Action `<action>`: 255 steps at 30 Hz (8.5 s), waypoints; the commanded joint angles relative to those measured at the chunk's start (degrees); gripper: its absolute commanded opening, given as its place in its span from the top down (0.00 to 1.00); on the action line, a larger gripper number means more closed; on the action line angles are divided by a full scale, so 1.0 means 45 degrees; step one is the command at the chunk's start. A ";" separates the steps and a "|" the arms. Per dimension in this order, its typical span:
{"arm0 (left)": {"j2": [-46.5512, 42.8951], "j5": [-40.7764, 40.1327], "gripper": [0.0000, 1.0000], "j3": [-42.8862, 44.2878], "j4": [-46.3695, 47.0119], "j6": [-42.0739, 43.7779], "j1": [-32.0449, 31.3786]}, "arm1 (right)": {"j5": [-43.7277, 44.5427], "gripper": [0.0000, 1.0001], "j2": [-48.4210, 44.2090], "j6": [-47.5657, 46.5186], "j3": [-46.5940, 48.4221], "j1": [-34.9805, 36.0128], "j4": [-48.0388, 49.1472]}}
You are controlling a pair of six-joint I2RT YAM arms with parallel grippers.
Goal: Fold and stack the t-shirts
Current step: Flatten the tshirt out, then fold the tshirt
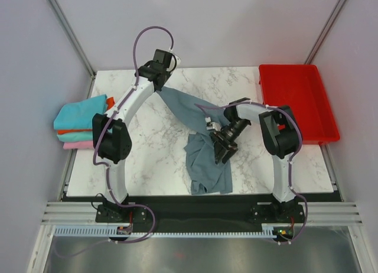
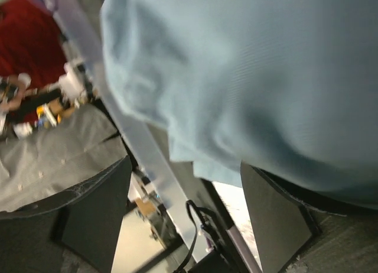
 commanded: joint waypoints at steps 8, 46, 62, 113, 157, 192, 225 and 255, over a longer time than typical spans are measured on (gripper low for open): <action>-0.1470 -0.0228 0.98 -0.0695 0.0080 -0.0253 0.0206 | 0.4310 0.12 0.0447 0.4939 0.2602 -0.1836 0.6236; -0.2604 0.0085 0.98 -0.2063 -0.0076 -0.0273 0.0265 | 0.7829 0.29 -0.6780 -0.1485 -0.4559 0.0722 1.4222; -0.2565 0.0143 0.98 -0.2199 -0.0057 -0.0312 0.0343 | 0.7886 0.33 -0.4710 -0.1017 -0.3859 0.2011 1.5594; -0.2253 0.0104 0.98 -0.1985 -0.0193 -0.0293 0.0421 | 0.9840 0.64 -0.2716 -0.0880 -0.2745 0.2031 1.6532; -0.7467 0.3073 0.98 0.3385 -0.2341 0.0137 0.0382 | 1.5817 1.00 -1.1622 -0.2384 0.5535 0.0977 1.1846; -1.3268 0.8015 0.98 -0.1900 0.0295 0.1895 0.0909 | 1.2791 1.00 -1.3478 0.0135 0.7242 -0.3027 1.3131; -0.0086 0.3581 0.98 -0.2632 0.5862 0.0392 0.2765 | 1.0934 1.00 0.3942 0.2655 1.0827 -0.3477 1.5633; 0.2825 0.2273 0.98 -0.0422 0.6252 0.0606 0.3956 | 1.1149 1.00 0.5466 0.3417 1.2312 -0.3340 1.5808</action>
